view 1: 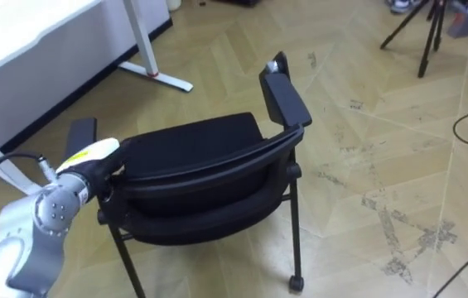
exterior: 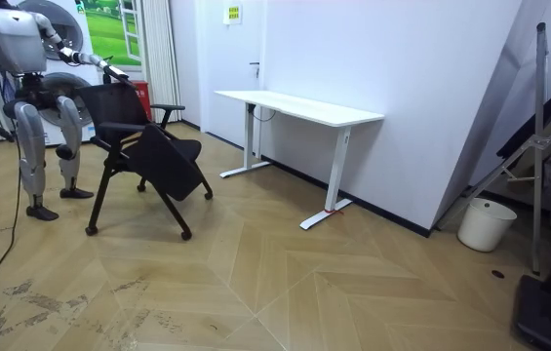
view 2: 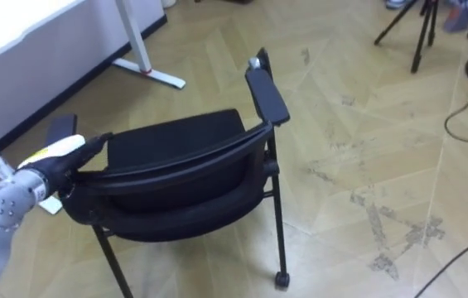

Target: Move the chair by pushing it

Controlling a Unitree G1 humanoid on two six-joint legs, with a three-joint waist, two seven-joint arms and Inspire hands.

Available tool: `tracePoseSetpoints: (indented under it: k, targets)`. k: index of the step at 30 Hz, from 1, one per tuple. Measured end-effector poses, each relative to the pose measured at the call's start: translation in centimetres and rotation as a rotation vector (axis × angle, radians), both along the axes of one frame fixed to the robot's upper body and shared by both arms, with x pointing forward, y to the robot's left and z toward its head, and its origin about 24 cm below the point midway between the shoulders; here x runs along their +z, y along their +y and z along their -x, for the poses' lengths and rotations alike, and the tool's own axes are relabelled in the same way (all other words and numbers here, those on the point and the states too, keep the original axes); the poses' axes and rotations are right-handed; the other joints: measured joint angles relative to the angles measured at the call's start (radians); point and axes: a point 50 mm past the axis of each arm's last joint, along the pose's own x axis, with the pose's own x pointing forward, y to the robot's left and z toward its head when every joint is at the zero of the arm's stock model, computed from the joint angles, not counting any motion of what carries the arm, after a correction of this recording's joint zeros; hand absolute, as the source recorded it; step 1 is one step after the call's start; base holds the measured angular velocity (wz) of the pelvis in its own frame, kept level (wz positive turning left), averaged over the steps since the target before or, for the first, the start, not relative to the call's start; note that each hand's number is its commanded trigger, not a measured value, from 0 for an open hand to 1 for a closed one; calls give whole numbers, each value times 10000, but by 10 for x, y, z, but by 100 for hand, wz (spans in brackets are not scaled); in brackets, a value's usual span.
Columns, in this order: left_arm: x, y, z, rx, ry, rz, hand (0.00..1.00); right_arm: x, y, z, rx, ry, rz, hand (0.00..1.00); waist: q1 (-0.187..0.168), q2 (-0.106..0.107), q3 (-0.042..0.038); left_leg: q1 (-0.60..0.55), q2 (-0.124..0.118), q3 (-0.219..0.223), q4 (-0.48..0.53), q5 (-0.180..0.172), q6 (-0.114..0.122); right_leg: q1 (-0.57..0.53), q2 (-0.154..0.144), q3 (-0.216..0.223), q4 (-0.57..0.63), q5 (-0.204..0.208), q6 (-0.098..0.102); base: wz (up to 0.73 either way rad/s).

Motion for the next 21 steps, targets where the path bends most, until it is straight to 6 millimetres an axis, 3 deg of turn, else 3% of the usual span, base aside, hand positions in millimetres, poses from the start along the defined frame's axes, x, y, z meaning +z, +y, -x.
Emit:
tracePoseSetpoints:
  k: [3, 4, 5, 7, 15, 21]
  targets:
    - [-9, 0, -3, 272, -455, 54, 0, -1, 2, 0, -30, 54, 120, 0, 4, 9, 5, 69, 23, 34, 6, 0, 0, 37, 25, 62, 17, -13, 10, -2]
    - [-12, 0, -6, 322, -562, 47, 43, -1, 2, 0, -38, 74, 158, 0, 5, 4, 7, 73, 32, 31, 7, 0, 0, 35, 35, 74, 25, -12, 10, 0]
    - [-13, 1, -7, 360, -596, 27, 52, -1, 2, 0, -18, 91, 199, 0, 1, 3, 7, 78, 36, 32, 7, 0, 0, 34, 42, 86, 29, -9, 9, -4]
    - [-15, 3, -11, 520, -782, -10, 100, -1, 1, 1, 3, 167, 306, 0, -9, -10, 15, 99, 49, 35, 6, 0, 1, 25, 65, 169, 33, 17, 19, -7]
    - [-9, 4, -14, 731, -1352, -203, 100, 2, 1, 1, 78, -124, 534, 0, -55, -13, 44, -87, 100, 53, -9, -10, -10, -161, 142, 254, -4, 107, -38, -3]
    - [-9, 4, -13, 352, -1176, -611, 100, 5, -1, -16, 232, -849, 793, 0, -310, 222, 85, -182, 69, -134, -2, -10, -12, -117, 111, 89, -45, 137, -52, 7]
